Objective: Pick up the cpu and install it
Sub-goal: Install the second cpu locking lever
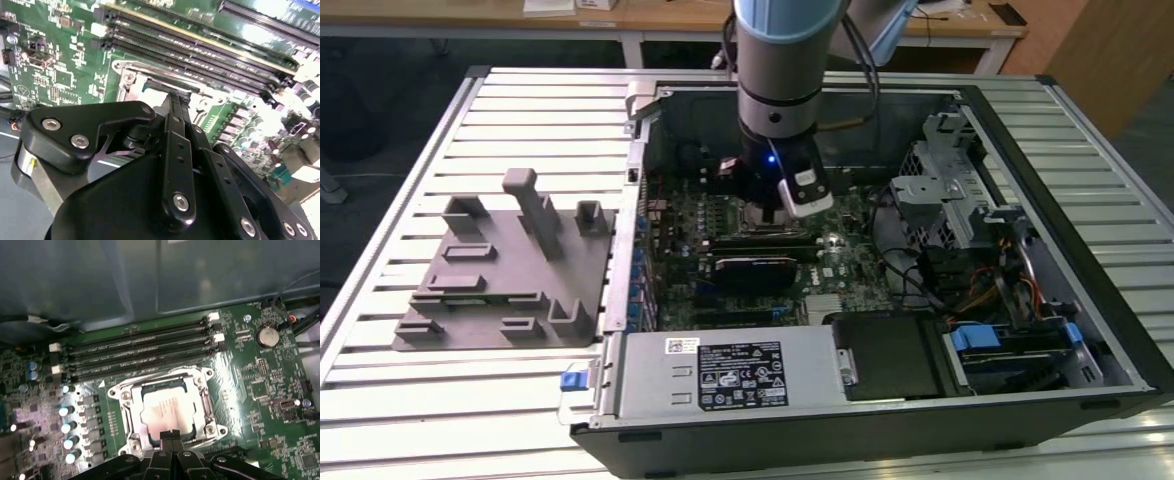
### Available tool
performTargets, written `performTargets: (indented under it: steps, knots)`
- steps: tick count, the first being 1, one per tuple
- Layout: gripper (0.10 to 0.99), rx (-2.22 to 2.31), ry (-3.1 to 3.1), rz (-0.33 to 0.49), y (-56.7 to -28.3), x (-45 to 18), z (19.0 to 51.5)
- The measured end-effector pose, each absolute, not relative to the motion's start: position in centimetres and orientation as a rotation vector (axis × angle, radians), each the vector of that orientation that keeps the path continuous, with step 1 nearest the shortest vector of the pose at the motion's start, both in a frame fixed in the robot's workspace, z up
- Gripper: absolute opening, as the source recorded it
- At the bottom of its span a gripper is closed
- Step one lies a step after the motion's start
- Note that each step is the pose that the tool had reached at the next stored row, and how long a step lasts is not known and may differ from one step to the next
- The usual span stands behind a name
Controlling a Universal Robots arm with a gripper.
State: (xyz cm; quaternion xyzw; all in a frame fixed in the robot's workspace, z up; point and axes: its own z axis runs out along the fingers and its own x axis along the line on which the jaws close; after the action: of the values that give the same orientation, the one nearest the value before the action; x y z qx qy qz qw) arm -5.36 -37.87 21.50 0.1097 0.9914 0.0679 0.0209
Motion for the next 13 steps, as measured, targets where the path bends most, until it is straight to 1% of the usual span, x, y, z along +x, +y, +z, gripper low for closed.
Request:
performTargets:
  steps: [7, 13]
  knots:
    - [0.106, 0.339, 3.075, 0.172, -36.4, -4.9, 21.5]
    - [0.106, 0.339, 3.075, 0.17, -36.3, -4.9, 21.5]
